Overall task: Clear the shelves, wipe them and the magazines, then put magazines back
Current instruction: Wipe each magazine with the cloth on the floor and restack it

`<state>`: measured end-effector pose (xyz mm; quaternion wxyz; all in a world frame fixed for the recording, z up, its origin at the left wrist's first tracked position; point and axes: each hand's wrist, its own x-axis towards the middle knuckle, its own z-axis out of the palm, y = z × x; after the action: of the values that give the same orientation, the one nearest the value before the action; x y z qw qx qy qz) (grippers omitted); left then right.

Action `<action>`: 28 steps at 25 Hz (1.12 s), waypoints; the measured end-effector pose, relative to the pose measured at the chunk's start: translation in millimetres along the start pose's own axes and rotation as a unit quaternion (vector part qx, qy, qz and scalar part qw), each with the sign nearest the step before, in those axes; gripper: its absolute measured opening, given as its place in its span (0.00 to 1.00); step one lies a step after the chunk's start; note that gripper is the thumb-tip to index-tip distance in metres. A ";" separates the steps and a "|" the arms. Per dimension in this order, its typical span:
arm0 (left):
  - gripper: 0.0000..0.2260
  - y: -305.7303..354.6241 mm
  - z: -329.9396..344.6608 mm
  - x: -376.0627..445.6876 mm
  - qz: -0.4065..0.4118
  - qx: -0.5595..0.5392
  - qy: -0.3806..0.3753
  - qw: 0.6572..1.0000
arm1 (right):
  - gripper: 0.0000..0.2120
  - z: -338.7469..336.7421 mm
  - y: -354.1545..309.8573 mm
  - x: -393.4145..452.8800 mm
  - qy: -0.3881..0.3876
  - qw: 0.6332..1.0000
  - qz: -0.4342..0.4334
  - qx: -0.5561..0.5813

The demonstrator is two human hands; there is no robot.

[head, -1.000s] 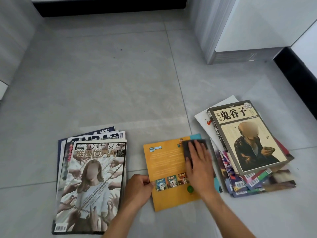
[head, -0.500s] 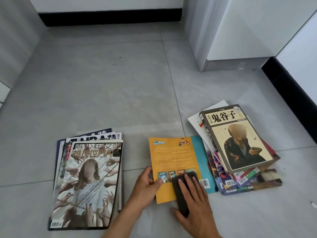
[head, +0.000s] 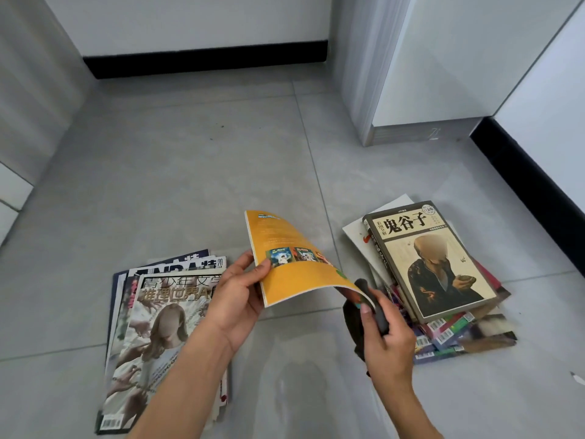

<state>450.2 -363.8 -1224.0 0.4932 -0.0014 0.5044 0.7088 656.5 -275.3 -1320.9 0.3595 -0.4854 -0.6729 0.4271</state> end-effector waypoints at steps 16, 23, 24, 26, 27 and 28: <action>0.08 -33.8 -13.6 -6.2 -0.055 0.108 0.080 0.989 | 0.07 -52.8 6.7 75.6 0.192 0.788 0.462 0.359; 0.07 -43.7 -24.1 -1.1 -0.066 0.106 0.113 0.986 | 0.25 -60.5 2.2 53.7 0.052 0.749 0.505 0.425; 0.07 -45.0 -23.9 0.0 -0.066 0.109 0.116 0.985 | 0.26 -61.8 2.3 47.6 0.047 0.748 0.505 0.429; 0.07 -47.1 -23.7 1.0 -0.069 0.111 0.117 0.984 | 0.22 -58.5 -9.9 33.0 0.025 0.750 0.510 0.421; 0.07 -47.5 -24.6 1.6 -0.072 0.108 0.119 0.984 | 0.20 -53.4 -16.9 24.4 0.007 0.745 0.519 0.419; 0.07 -47.9 -26.7 3.4 -0.073 0.102 0.127 0.984 | 0.17 -47.3 -20.8 14.9 -0.009 0.737 0.531 0.417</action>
<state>468.7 -380.4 -1272.9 0.4734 -0.0783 0.6308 0.6099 687.7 -253.7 -1282.8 0.2343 -0.5616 -0.0635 0.7910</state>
